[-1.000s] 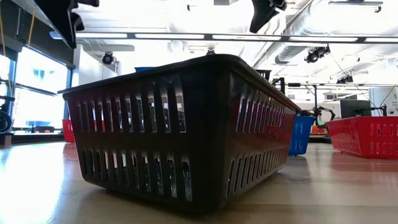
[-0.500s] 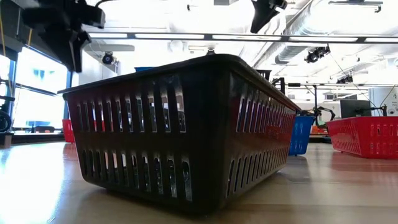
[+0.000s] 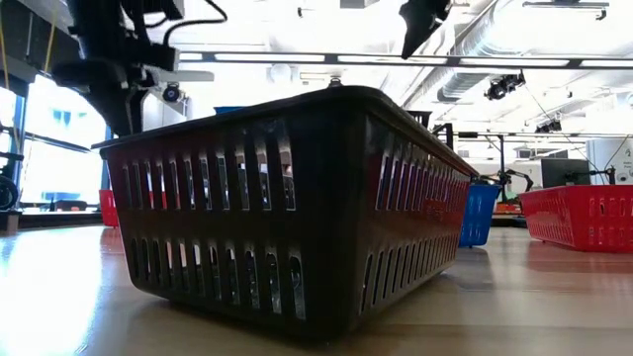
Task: Stack baskets on shelf by color
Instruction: Put the top left red bin on the shelf
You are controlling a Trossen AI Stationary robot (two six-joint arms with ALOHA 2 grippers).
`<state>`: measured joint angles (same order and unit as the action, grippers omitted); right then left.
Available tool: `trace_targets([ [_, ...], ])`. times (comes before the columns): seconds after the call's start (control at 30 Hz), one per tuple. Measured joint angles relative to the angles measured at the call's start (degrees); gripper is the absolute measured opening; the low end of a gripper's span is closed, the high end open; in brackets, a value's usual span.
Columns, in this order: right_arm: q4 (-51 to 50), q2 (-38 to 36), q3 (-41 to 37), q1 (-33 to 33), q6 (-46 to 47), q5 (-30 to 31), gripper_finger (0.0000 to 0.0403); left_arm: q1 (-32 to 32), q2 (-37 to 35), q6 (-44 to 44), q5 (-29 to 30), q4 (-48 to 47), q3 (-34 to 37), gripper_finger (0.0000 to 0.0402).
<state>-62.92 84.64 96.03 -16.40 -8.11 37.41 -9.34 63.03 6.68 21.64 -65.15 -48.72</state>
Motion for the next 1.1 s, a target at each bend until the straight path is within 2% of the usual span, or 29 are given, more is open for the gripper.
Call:
trace_targets([
  [0.1, 1.19, 0.00, 0.00, -1.66, -2.32, -0.02, 0.0092, 0.00, 1.91, -1.94, 0.63, 0.01, 0.71, 0.0177],
  [0.3, 3.10, 0.00, 0.00, -4.66, -6.07, -0.25, 0.0092, -0.08, 5.52, -9.50, 7.28, 3.21, 0.71, 0.0177],
  [0.4, 4.31, 0.00, 0.00, -6.00, -6.53, -0.33, 0.0092, -0.92, 7.52, -11.36, 5.76, 4.40, 0.71, 0.0177],
  [0.6, 4.42, 0.00, 0.00, -7.56, -6.42, -0.99, 0.0092, -2.03, 12.76, -11.41, 3.95, 5.53, 0.69, 0.0177],
  [0.83, 4.40, 0.00, 0.00, -7.72, -7.33, -1.20, 0.0092, -2.71, 18.10, -9.22, 9.45, 5.32, 0.69, 0.0177],
  [1.1, 4.36, 0.00, 0.00, -7.72, -7.37, -1.20, 0.0092, -3.03, 22.83, -8.38, 10.18, 5.23, 0.69, 0.0177],
])
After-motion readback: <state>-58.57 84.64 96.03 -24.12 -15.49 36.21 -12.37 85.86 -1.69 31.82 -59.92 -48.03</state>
